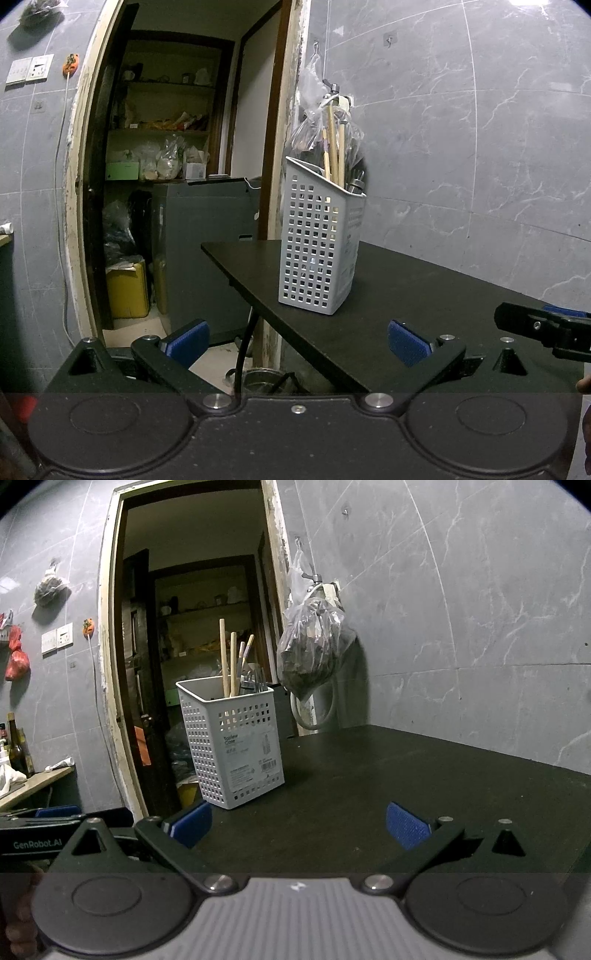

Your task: Organize utensils

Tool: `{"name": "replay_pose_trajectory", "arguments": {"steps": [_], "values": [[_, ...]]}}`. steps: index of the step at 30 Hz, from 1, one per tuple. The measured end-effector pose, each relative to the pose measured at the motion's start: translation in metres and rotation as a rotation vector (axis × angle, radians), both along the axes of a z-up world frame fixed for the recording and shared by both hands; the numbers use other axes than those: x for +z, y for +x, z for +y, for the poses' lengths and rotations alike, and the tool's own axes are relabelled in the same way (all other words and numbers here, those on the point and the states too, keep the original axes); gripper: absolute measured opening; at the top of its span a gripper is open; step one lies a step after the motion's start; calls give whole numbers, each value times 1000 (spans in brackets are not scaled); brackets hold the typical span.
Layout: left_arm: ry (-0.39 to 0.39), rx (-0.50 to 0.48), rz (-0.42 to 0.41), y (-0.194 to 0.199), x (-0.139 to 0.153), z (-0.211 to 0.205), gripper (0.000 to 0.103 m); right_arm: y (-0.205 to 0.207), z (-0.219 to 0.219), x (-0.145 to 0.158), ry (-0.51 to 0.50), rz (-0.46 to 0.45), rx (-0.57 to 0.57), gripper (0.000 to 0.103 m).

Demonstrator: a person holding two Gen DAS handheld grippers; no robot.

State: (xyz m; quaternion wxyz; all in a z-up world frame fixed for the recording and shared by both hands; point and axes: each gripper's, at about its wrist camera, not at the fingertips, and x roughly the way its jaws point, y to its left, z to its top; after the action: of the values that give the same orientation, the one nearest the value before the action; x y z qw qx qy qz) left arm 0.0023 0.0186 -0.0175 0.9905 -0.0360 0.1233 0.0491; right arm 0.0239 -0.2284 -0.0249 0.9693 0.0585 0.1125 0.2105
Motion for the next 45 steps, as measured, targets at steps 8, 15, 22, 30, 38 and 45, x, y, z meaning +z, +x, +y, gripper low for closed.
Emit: {"name": "replay_pose_trajectory", "arguments": {"steps": [8,15,22,30,38,45], "values": [[-1,0,4,0,-3,0,102,-1,1,-2,0,5,-1,103],[0,0,7,0,-2,0,102,3,-1,-3,16,20,9,103],[0,0,8,0,-2,0,102,3,-1,-4,17,23,10,103],[5,2,19,1,-8,0,102,5,1,-5,15,26,17,103],[-2,-8,57,6,-9,-1,102,7,0,-7,19,32,16,103],[-18,-20,77,11,-11,0,102,9,1,-10,21,44,18,103]]}}
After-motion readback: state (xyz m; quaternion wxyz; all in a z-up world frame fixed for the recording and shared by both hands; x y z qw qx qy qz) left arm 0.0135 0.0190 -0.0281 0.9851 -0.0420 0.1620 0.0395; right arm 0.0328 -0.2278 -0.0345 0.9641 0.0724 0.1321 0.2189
